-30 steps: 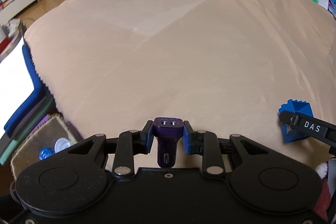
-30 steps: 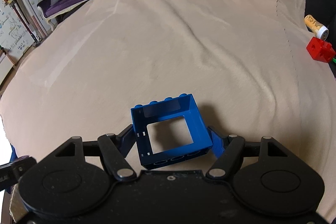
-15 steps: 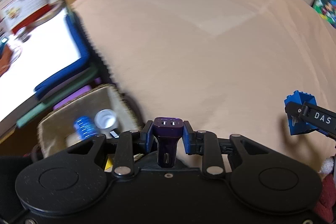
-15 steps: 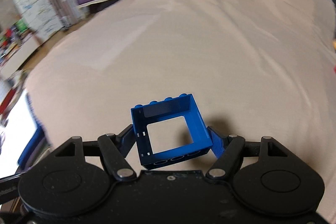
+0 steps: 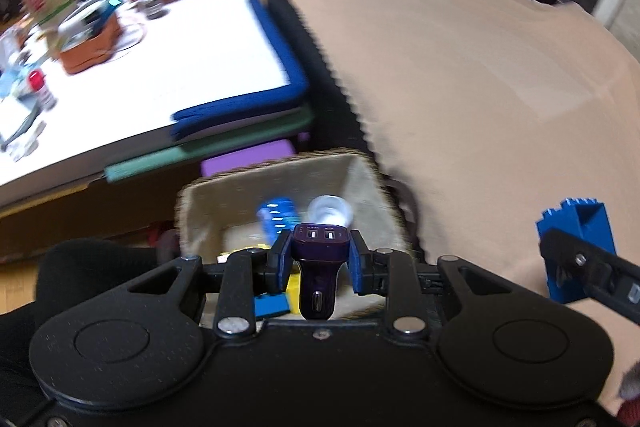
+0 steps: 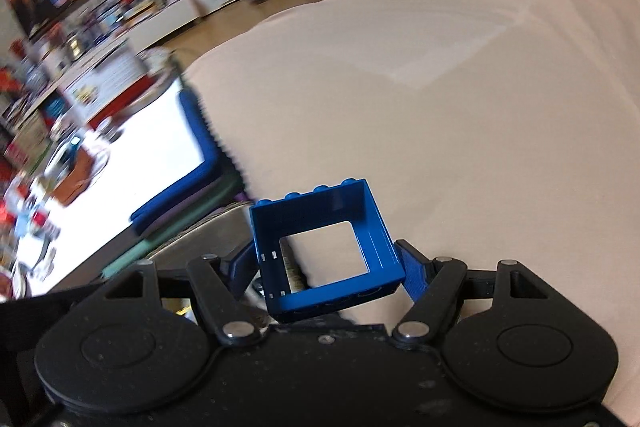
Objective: Organize rigid objects
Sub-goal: 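Carry the purple charger and blue frame over the basket, then lower both held items into the basket and open both grippers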
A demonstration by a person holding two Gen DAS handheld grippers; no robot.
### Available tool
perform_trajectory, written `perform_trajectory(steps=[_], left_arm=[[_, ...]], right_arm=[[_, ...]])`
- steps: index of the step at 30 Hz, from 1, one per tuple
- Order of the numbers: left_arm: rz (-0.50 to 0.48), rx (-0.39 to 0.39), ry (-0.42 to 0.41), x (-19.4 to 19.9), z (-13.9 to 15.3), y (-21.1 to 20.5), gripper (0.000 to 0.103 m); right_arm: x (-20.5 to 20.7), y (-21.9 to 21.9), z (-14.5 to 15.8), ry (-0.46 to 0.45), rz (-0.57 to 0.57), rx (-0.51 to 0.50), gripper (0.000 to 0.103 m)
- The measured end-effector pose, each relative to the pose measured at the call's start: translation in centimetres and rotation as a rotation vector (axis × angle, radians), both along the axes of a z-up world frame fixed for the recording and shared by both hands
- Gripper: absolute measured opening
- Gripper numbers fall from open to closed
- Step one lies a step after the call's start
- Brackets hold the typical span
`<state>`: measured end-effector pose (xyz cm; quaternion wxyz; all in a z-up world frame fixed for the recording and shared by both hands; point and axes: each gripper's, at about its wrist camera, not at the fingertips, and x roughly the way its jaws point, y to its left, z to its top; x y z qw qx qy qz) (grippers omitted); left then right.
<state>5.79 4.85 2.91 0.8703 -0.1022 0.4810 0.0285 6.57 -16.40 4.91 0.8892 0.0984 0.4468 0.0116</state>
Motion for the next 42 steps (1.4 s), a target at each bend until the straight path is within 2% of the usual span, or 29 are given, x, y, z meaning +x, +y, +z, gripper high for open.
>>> perform_trajectory(steps=[8,10,13,18,25,42], left_arm=[[0.135,0.005,0.015,0.5,-1.4,3.9,0.027],[0.158,0.011,0.043,0.8,-2.3,4.5,0.027],[0.173,-0.040,0.094,1.1,-3.3,5.4,0.027],[0.203,-0.048,0.118,1.2,-3.7,5.8,0.027],[0.217,-0.032,0.135,1.5,-3.8,5.8,0.027],[0.205,-0.002,0.138,1.7,-3.8,5.3,0.027]], right_arm=[[1.4,6.4,0.6,0.015,0.106,-0.031,0.072],[1.9,7.8,0.1,0.033,0.123,-0.026,0.072],[2.6,9.2,-0.9,0.067,0.141,-0.022,0.072],[3.1,11.3,-2.9,0.116,0.155,-0.040,0.072],[3.2,11.0,-4.4,0.158,0.133,-0.041,0.072],[4.1,10.4,-5.5,0.175,0.101,-0.037,0.072]])
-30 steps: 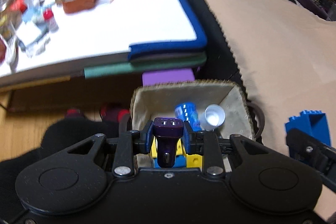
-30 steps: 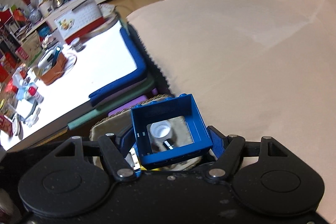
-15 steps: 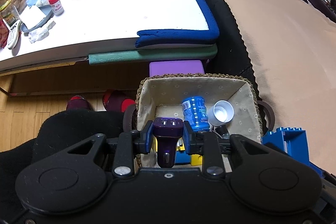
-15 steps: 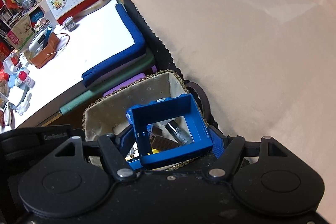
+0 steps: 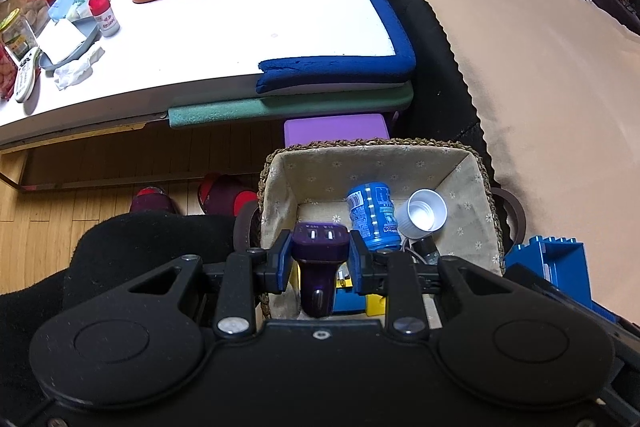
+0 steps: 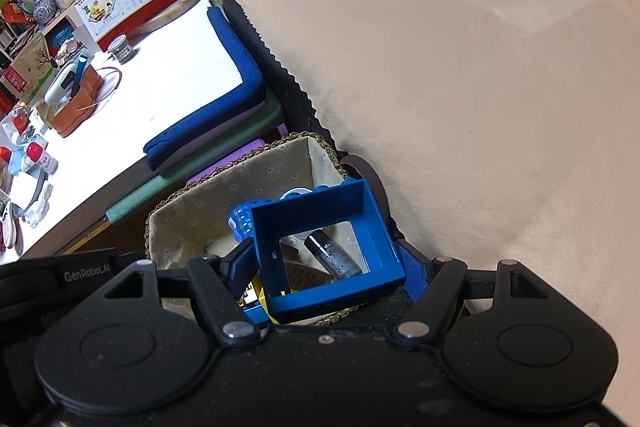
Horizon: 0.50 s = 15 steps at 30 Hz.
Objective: Organize rigid objects
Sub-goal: 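Lower both held items into the basket and open both grippers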
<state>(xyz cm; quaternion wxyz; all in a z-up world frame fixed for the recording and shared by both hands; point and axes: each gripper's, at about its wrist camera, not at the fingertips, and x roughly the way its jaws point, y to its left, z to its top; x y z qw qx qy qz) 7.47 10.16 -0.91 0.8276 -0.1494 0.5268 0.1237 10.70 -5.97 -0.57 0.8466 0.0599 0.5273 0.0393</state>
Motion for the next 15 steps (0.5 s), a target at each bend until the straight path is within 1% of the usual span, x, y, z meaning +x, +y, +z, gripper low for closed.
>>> perform_trajectory(steps=[12,13,15], left_arm=[[0.003,0.005,-0.001,0.06,0.04,0.01,0.027],[0.003,0.007,-0.003,0.04,0.08,0.00,0.027],[0.004,0.012,-0.007,-0.04,0.17,-0.03,0.028]], right_arm=[[0.50,0.34,0.02,-0.016,0.003,0.007,0.073],[0.53,0.34,0.07,-0.023,0.000,0.009,0.078],[0.55,0.33,0.21,-0.034,-0.001,0.014,0.081]])
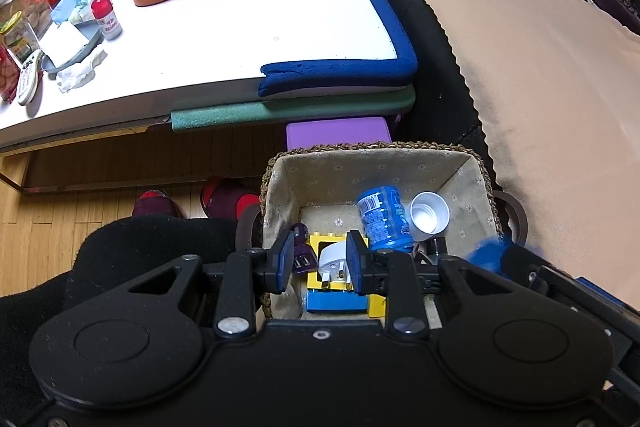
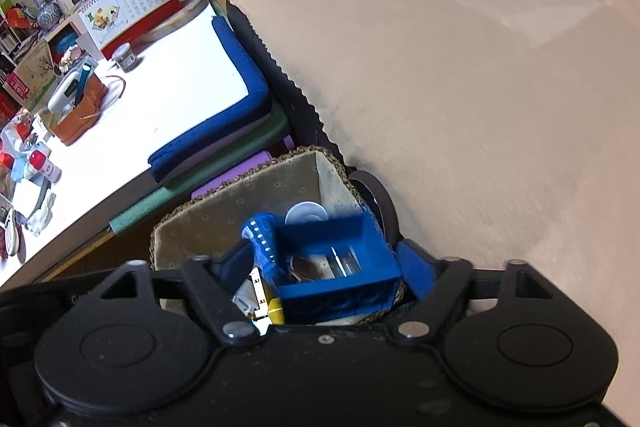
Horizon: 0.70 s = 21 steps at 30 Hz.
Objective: Organize rigid objects
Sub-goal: 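Lower both held items into the basket and open both grippers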
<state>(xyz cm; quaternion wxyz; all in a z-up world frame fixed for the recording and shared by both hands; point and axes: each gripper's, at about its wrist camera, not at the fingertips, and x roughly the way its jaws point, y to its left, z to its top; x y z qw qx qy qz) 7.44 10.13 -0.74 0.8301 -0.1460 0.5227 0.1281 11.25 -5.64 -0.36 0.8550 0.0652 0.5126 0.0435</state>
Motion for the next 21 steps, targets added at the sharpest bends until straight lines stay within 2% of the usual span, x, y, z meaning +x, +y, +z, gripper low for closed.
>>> perform_trajectory(steps=[6,8,12,14,21], left_arm=[[0.001,-0.006,-0.002,-0.1,0.0,0.1,0.037],[-0.002,-0.005,-0.004,-0.2,0.1,0.0,0.044],[-0.013,0.011,-0.020,-0.5,0.4,-0.3,0.050],[-0.015,0.024,-0.030,-0.7,0.5,-0.5,0.057],[-0.021,0.068,-0.059,-1.1,1.0,-0.9,0.064]], right_arm=[[-0.4,-0.4,0.0,0.003,-0.005,0.003,0.081],[-0.6,-0.7,-0.1,0.002,-0.011,0.000,0.081],[-1.3,-1.0,-0.1,-0.001,-0.016,-0.023,0.081],[-1.7,-1.1,-0.1,-0.006,-0.017,-0.032,0.081],[-2.7,-1.3,0.1,-0.030,-0.021,-0.058,0.081]])
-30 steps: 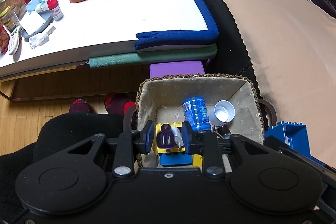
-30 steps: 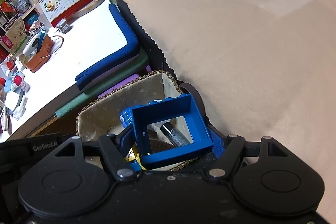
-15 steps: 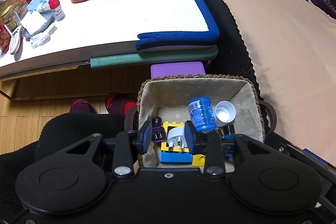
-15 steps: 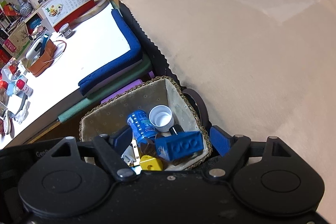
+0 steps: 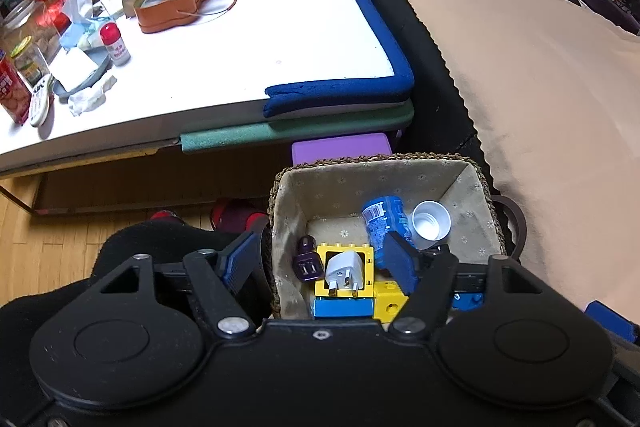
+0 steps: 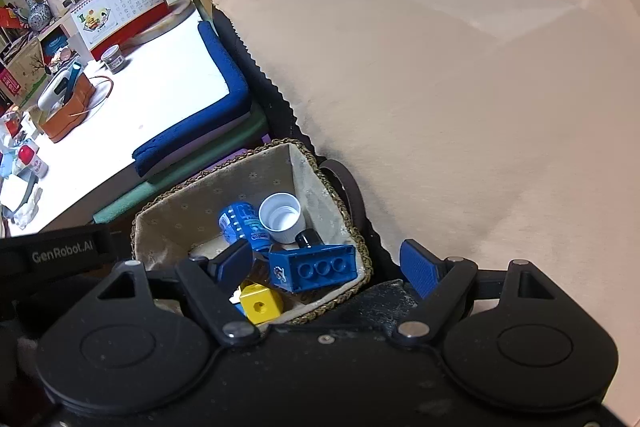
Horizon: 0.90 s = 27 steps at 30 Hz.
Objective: Organize rigid objects
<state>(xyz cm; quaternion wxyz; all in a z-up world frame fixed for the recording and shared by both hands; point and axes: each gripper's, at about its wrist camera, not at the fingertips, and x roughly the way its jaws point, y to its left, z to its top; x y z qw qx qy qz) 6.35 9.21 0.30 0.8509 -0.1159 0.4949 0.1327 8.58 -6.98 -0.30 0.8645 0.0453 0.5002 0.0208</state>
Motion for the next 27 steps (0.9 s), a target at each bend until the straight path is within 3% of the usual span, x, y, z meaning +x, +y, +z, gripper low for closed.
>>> perform_trajectory(steps=[13,17,27], left_arm=[[0.003,-0.001,0.011,-0.08,-0.13,-0.02,0.069],[0.001,-0.001,0.014,-0.05,-0.15,-0.05,0.076],[0.001,-0.003,0.020,-0.03,-0.23,0.09,0.076]], right_arm=[[-0.70,-0.12,-0.42,0.013,0.007,-0.013,0.081],[-0.83,-0.07,-0.48,0.015,0.009,-0.022,0.081],[-0.77,-0.14,-0.68,0.024,0.008,-0.022,0.082]])
